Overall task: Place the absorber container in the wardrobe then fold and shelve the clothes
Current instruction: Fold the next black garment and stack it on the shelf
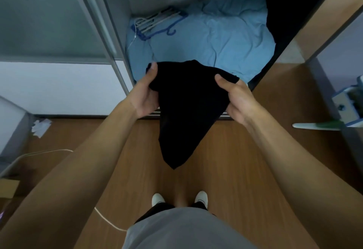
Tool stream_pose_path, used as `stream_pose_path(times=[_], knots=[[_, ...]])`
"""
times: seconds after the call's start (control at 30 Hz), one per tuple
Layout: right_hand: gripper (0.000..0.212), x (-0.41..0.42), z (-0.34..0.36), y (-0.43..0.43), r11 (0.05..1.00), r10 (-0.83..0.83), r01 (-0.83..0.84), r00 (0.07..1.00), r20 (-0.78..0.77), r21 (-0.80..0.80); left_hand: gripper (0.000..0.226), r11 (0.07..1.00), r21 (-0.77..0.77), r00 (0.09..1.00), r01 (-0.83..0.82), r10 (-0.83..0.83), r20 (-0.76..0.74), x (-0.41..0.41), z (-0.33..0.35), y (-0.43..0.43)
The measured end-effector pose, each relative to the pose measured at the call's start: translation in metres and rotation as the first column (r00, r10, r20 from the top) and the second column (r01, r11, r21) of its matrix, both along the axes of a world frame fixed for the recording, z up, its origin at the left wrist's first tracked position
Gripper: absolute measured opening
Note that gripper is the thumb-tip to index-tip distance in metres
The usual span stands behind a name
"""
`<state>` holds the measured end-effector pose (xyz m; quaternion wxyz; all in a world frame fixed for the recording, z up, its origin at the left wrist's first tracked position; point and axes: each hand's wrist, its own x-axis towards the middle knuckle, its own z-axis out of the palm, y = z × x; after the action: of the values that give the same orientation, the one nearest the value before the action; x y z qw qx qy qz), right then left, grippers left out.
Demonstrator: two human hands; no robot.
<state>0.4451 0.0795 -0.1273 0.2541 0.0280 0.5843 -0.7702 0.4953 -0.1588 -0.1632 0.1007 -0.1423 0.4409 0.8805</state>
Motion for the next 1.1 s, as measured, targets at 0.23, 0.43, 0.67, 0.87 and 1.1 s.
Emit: stream_pose_path(times=[0.23,0.43,0.67,0.87,1.1], knots=[[0.031,-0.004,0.004,0.005,1.000,-0.014,0.015,0.998,0.056,-0.011,0.025,0.905,-0.335,0.953,-0.262,0.298,0.060,-0.011,-0.004,0.012],[0.035,0.006,-0.004,-0.003,0.998,-0.051,0.052,0.997,0.053,-0.018,0.029,0.948,-0.140,0.931,-0.285,0.308,0.193,-0.020,0.013,0.026],[0.028,0.006,-0.007,0.000,0.991,0.052,-0.052,0.999,0.000,0.126,0.043,0.952,-0.306,0.980,-0.008,0.068,0.185,-0.005,0.004,0.013],[0.038,-0.005,0.000,0.006,0.994,-0.038,0.062,0.963,0.267,-0.085,0.017,0.944,-0.286,0.971,-0.162,0.204,0.122,-0.011,0.004,0.019],[0.031,-0.002,-0.009,0.004,0.989,0.003,-0.014,0.997,0.078,0.144,0.032,0.961,-0.225,0.987,0.161,-0.160,0.022,-0.001,-0.007,0.010]])
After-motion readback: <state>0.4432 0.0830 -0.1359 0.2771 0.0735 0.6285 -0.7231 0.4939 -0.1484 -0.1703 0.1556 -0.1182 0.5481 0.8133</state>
